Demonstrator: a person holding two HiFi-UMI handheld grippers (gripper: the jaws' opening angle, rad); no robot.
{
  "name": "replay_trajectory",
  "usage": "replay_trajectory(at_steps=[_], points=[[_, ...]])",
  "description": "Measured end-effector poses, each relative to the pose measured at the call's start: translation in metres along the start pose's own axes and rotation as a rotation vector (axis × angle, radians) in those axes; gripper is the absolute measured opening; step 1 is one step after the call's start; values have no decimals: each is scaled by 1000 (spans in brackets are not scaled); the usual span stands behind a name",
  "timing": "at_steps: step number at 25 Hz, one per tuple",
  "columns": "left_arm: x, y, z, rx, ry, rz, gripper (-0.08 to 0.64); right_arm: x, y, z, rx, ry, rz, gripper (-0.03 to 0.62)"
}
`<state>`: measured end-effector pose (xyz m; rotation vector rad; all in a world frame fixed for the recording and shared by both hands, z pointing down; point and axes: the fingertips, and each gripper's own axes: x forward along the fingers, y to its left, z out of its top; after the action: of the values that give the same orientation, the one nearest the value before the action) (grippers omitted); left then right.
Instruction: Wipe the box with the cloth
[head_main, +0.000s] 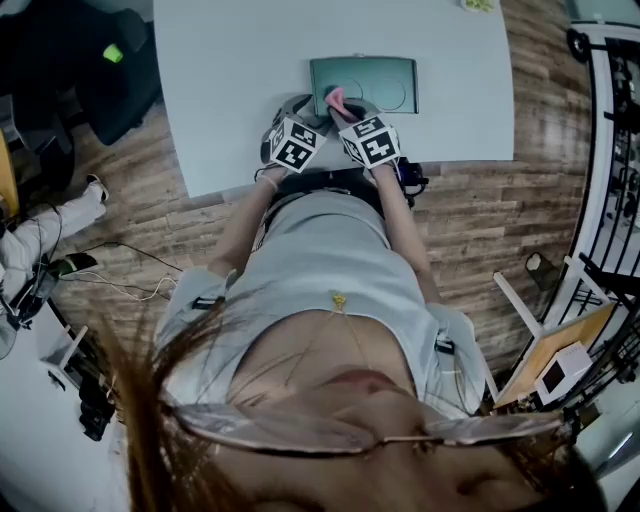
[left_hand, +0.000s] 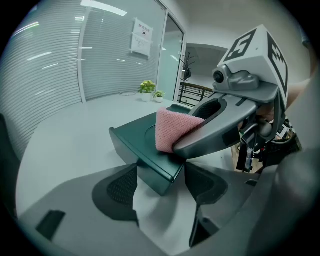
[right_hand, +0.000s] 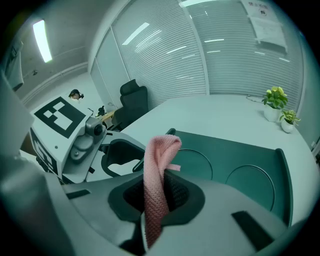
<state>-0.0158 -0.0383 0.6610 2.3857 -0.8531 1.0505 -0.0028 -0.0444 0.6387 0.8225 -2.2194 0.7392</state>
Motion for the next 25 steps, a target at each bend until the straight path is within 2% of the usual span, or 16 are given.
replay_trajectory(at_steps=[7, 11, 15, 20, 25], points=[[2, 0, -1, 4, 0, 15, 307, 5, 15, 5, -54, 2, 70, 41], [2, 0, -3, -2, 3, 14, 307, 8, 20, 6, -61, -11, 72, 41], [2, 0, -2, -1, 9, 24, 307, 7, 20, 6, -106, -14, 78, 41], [-3, 1, 0, -3, 14, 50, 305, -5, 9, 11, -117, -63, 55, 41], [-17, 1, 9, -9, -6, 77, 305, -24, -16, 17, -119, -117, -16, 41]])
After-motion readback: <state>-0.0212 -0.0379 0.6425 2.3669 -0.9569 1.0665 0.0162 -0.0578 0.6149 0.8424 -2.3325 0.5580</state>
